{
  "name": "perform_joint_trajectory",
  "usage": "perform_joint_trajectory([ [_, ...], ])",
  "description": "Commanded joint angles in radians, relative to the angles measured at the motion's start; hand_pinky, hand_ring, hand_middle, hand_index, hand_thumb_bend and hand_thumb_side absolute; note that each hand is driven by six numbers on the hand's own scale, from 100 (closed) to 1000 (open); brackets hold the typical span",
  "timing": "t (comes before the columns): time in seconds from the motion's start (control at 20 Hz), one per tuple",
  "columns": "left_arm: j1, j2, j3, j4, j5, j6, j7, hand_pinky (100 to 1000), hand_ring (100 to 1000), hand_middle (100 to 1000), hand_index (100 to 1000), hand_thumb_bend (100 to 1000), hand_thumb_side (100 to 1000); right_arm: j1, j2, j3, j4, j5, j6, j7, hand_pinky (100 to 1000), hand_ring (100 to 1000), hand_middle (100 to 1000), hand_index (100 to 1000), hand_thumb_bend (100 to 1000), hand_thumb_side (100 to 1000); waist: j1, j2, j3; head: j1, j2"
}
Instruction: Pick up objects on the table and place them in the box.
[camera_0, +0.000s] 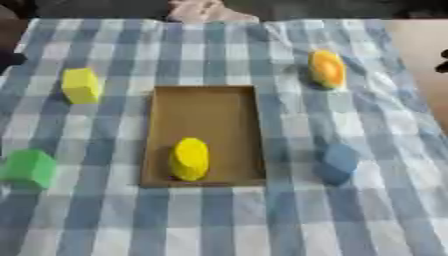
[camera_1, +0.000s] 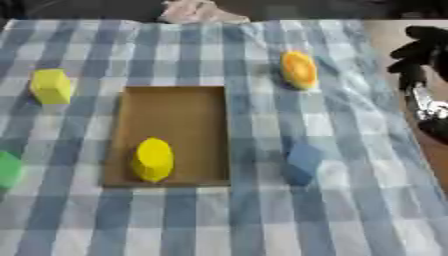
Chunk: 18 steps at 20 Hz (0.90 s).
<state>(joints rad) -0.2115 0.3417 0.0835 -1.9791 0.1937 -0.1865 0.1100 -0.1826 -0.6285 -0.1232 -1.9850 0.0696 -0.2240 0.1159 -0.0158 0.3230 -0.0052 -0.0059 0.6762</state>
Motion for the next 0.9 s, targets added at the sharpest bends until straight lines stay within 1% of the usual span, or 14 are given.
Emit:
perform_joint_trajectory([
  [0.05,-0.005,0.018,0.002,-0.021,0.001,-0.001,-0.002,927,702,642,830,100,658,0.003,-0.120,0.007,-0.015,0.085,-0.063,-0.004,843,708,724,880,100,420,-0.004,-0.019,-0.001,0.003,-0.011],
  [0.15,-0.004,0.019,0.001,-0.021,0.000,0.000,-0.002,927,702,642,830,100,659,0.005,-0.176,0.018,-0.015,0.157,-0.103,-0.020,833,729,742,882,100,349,-0.005,-0.019,-0.003,0.004,-0.010],
  [0.2,-0.004,0.020,0.000,-0.021,0.000,0.001,-0.003,927,702,642,830,100,658,0.006,-0.201,0.025,-0.015,0.197,-0.123,-0.030,828,741,751,884,100,330,-0.006,-0.019,-0.003,0.004,-0.010],
  [0.25,-0.004,0.021,0.000,-0.021,0.000,0.001,-0.003,926,702,643,830,100,658,0.006,-0.224,0.033,-0.015,0.236,-0.142,-0.043,825,750,762,887,100,272,-0.006,-0.019,-0.003,0.004,-0.010],
  [0.3,-0.004,0.021,-0.001,-0.021,-0.001,0.001,-0.004,926,703,643,830,100,657,0.005,-0.246,0.041,-0.015,0.275,-0.159,-0.055,821,769,779,892,100,233,-0.006,-0.019,-0.003,0.004,-0.011],
  [0.4,-0.004,0.023,-0.001,-0.021,-0.001,0.000,-0.004,925,703,643,830,100,658,0.003,-0.288,0.060,-0.015,0.355,-0.190,-0.075,818,799,804,901,100,202,-0.006,-0.019,-0.002,0.002,-0.012],
  [0.5,-0.003,0.023,-0.002,-0.021,-0.001,0.001,-0.005,925,703,643,830,100,659,0.002,-0.325,0.086,-0.015,0.428,-0.211,-0.081,817,821,824,905,100,200,-0.006,-0.018,0.000,0.000,-0.014],
  [0.6,-0.004,0.023,-0.003,-0.021,0.000,0.001,-0.006,925,703,643,830,100,659,0.001,-0.357,0.114,-0.015,0.480,-0.220,-0.075,816,832,833,907,100,211,-0.006,-0.018,0.002,-0.002,-0.016],
  [0.75,-0.005,0.024,-0.006,-0.021,0.001,0.002,-0.009,925,703,643,829,100,660,-0.006,-0.393,0.158,-0.015,0.529,-0.222,-0.046,818,845,846,917,100,236,-0.007,-0.016,0.005,-0.006,-0.018],
  [0.9,-0.006,0.024,-0.008,-0.021,0.002,0.003,-0.011,924,703,643,829,100,661,-0.019,-0.407,0.194,-0.015,0.553,-0.225,-0.005,823,854,855,925,100,261,-0.007,-0.015,0.008,-0.009,-0.017],
])
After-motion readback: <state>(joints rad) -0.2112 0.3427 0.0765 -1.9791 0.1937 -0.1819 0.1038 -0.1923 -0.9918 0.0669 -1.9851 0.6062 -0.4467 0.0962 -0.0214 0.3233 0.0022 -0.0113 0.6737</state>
